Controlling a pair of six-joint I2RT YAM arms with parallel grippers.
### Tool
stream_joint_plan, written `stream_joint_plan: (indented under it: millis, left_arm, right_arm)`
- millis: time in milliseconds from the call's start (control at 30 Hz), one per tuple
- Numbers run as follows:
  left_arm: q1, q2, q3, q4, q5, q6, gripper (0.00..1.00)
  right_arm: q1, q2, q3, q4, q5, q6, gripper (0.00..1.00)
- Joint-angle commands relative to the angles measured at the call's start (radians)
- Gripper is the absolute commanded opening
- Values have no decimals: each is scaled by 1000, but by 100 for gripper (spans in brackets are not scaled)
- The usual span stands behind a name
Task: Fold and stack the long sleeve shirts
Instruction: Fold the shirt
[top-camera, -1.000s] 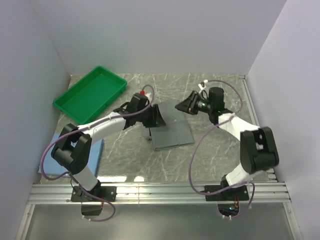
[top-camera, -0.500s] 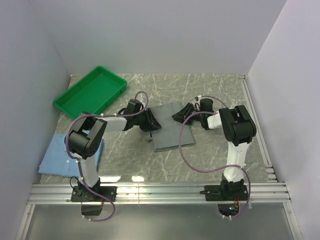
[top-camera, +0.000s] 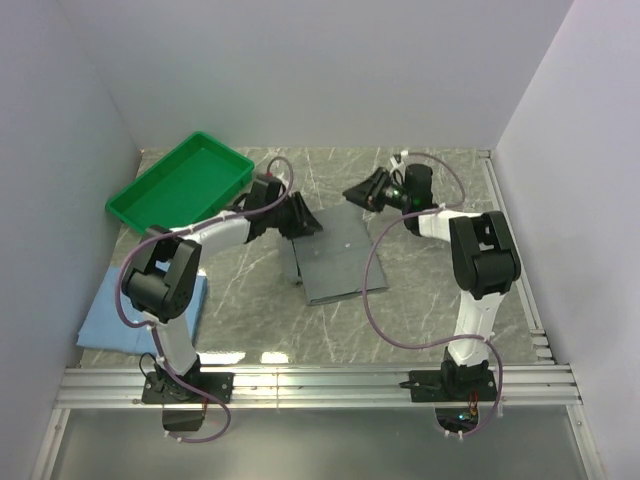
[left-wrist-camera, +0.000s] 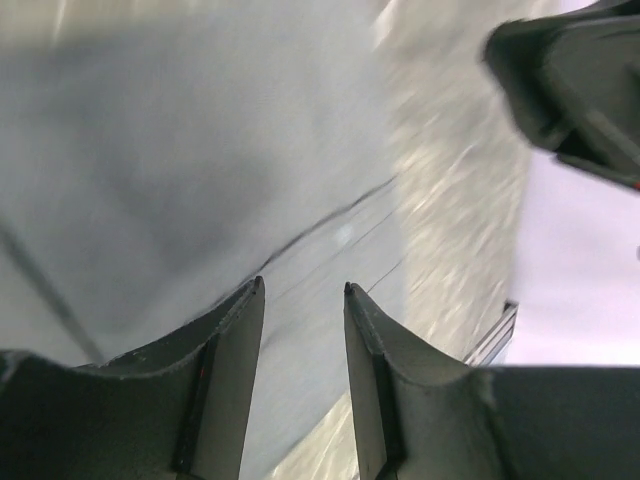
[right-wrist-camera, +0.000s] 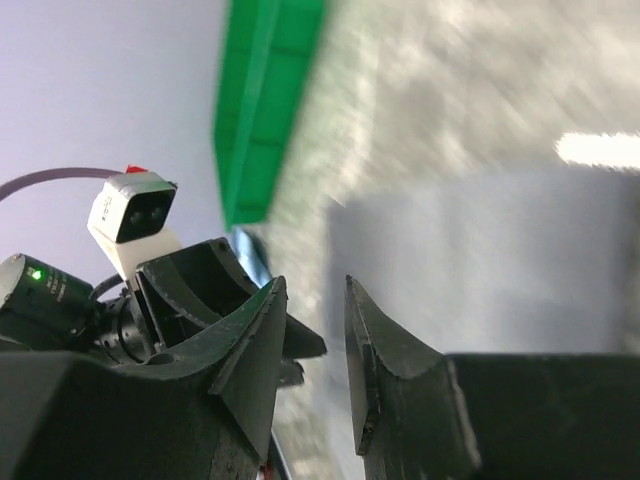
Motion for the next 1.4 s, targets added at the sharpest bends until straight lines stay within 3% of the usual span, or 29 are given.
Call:
stream_joint_plan:
  millis: [0, 233, 333, 667, 933, 1100, 1267, 1367]
  left_arm:
    - [22, 45, 119, -18, -29, 39, 44]
    - [68, 189, 210, 9, -33, 23, 43]
    - [92, 246, 202, 49, -23, 4, 42]
    - [142, 269, 133, 75, -17, 6, 43]
    - [142, 142, 168, -23, -29, 32, 49]
    - [114, -41, 127, -125, -113, 38, 60]
    - [60, -187, 11, -282, -259, 15, 73]
    - [40, -237, -110, -264, -265, -31, 73]
  right_arm:
    - [35, 28, 118, -7, -18, 8, 38]
    - [51, 226, 230, 74, -13, 103, 38]
    - [46, 284, 265, 21, 20, 100, 38]
    - [-12, 286, 169, -13, 103, 112, 38]
    - [-25, 46, 107, -189, 120, -47, 38]
    - [-18, -136, -9, -350, 140, -174, 38]
    - [6, -303, -104, -632, 269, -329, 39]
    - [18, -347, -138, -755, 303, -377, 40]
